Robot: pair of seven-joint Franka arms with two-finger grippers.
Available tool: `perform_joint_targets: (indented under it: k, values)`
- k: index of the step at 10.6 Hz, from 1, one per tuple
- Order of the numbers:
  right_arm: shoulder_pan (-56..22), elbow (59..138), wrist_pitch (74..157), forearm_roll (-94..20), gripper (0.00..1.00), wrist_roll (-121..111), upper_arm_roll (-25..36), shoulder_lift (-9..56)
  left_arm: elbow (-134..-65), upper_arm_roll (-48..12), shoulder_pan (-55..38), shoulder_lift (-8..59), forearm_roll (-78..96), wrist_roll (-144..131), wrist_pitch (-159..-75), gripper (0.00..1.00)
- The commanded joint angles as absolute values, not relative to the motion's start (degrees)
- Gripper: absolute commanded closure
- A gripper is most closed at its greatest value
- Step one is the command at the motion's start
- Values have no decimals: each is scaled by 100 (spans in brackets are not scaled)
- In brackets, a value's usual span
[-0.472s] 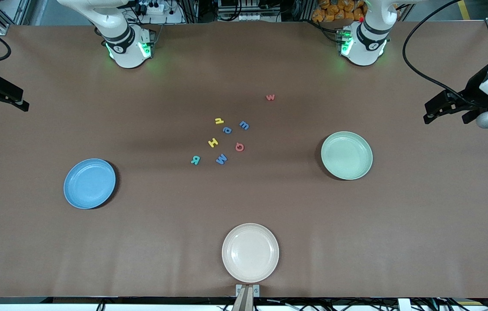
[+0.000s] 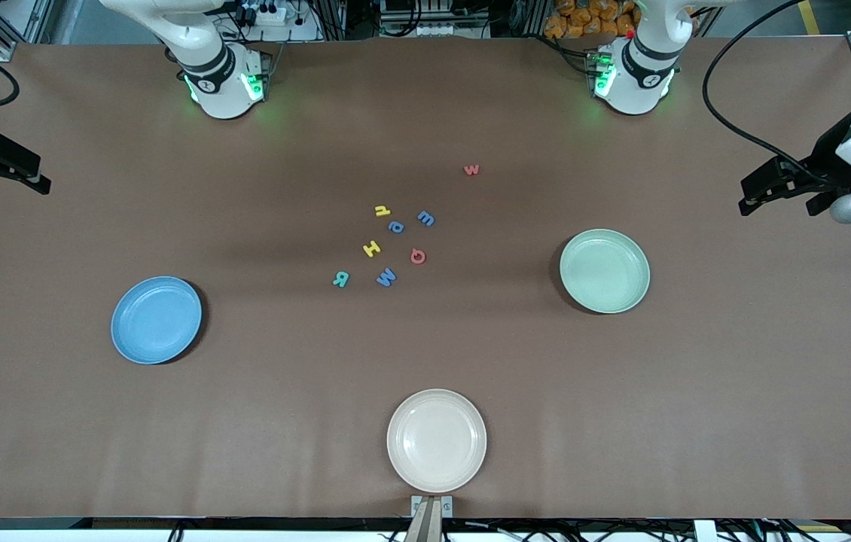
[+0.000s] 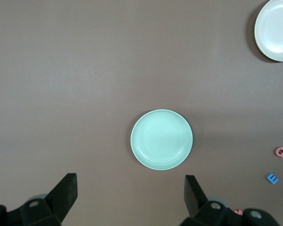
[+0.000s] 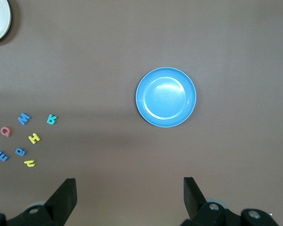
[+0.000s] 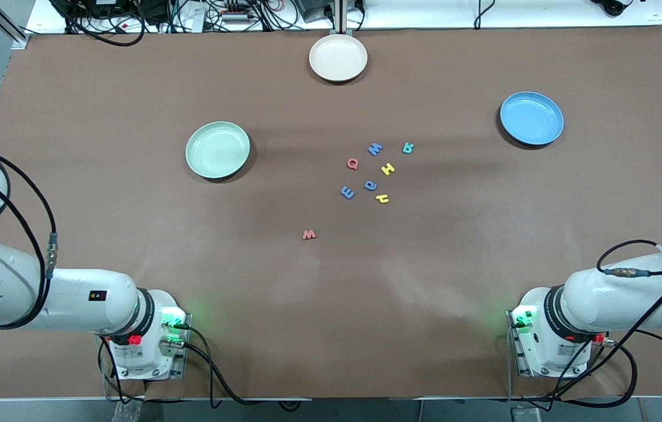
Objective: Sort uppercase to blue plate, lowercase to green plate
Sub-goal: 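Move the left gripper toward the letters while the right gripper nears the blue plate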
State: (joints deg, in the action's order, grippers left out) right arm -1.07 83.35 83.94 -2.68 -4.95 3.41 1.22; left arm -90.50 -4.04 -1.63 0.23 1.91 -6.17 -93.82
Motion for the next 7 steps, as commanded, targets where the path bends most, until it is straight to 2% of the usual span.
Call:
perform_joint_targets:
  k: [1, 7]
  values:
    - [-44, 8244, 8350, -352, 0, -527, 308, 158, -9114, -378, -176, -96, 97, -562, -9299, 0]
    - [-44, 8244, 8350, -352, 0, -527, 308, 158, -9904, -448, -290, 17, 367, -677, -9369, 0]
